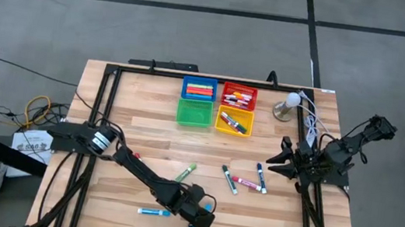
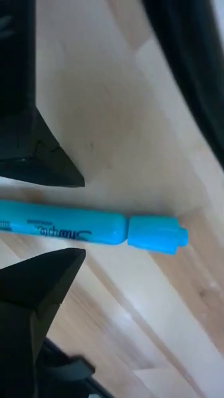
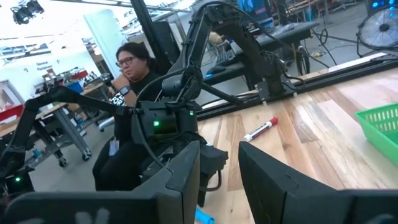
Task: Pick & Place Markers
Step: Put the blue highlighter into the blue bin
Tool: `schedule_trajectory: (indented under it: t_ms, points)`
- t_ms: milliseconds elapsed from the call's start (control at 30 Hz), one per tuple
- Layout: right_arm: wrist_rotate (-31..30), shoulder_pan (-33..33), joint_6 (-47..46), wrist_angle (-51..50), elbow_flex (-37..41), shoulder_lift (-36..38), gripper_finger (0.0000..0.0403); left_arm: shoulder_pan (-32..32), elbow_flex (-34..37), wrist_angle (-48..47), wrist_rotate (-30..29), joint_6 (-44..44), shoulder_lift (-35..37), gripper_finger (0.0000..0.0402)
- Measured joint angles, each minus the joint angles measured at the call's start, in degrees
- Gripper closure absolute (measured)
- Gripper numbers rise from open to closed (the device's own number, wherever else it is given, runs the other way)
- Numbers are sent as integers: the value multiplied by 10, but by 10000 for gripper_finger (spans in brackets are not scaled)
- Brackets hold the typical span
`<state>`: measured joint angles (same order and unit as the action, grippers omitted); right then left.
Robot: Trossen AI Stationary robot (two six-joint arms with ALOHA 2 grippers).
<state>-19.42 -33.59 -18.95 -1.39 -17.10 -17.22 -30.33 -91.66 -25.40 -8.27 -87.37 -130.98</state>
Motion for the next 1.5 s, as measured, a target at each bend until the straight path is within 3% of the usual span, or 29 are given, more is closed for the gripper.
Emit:
schedule_trajectory:
  t_ms: [200, 833, 1100, 1400, 1500]
  points:
    - [0, 0, 1, 0, 0, 0, 301, 2, -1, -46, 0, 0, 3, 225]
    - [2, -1, -1, 1, 0, 0, 301, 10, 3, -55, 42, -14, 5, 225]
    - [27, -1, -1, 2, 0, 0, 301, 12, 5, -42, 33, -16, 6, 225]
    - [30, -1, -1, 2, 0, 0, 301, 10, 9, -31, -13, -15, 8, 225]
    - [30, -1, -1, 1, 0, 0, 301, 7, 10, -20, -62, -12, 7, 225]
